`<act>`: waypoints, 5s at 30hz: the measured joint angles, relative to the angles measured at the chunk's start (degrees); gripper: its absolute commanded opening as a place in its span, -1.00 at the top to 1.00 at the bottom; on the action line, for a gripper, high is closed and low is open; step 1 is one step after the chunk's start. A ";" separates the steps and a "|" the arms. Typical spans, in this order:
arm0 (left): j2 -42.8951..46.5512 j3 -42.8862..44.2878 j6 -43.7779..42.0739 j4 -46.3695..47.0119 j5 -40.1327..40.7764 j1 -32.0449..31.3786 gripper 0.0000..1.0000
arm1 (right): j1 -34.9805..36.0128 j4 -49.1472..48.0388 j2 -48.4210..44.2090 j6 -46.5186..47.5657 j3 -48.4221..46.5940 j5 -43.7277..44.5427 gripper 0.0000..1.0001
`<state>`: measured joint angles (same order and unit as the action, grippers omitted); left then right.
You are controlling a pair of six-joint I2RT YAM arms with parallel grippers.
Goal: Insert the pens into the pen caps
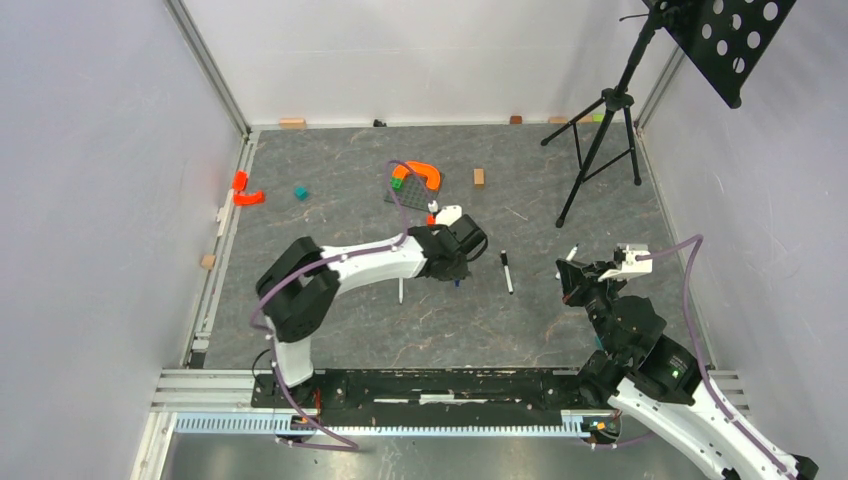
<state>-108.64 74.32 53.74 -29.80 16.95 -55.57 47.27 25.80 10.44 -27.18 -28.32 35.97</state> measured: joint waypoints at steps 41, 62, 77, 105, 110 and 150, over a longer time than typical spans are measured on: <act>44.09 -25.11 -22.62 53.94 -25.33 17.20 0.96 | 0.00 -30.51 26.80 5.33 4.31 -23.39 1.00; 40.19 -28.98 -5.62 78.01 -48.89 23.47 0.95 | 0.00 -44.54 40.46 4.20 -0.85 -49.51 1.00; 37.44 -28.96 -4.74 79.38 -53.37 23.63 0.96 | 0.11 -43.56 45.44 4.09 -7.96 -52.41 1.00; 37.07 -25.09 -4.68 75.65 -57.55 27.50 0.95 | 0.11 -40.92 46.25 4.96 -10.58 -52.74 1.00; 35.65 -23.80 -2.03 76.76 -59.41 27.50 0.96 | 0.11 -40.92 45.72 4.96 -10.58 -52.87 1.00; 33.31 -24.15 1.36 84.83 -62.25 27.06 0.95 | -1.31 -40.24 47.12 5.57 -16.28 -49.20 1.00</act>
<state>-75.33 50.17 55.09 55.02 -45.30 -28.51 45.95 -14.44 57.56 -21.61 -44.60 -13.23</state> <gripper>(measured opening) 0.191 0.041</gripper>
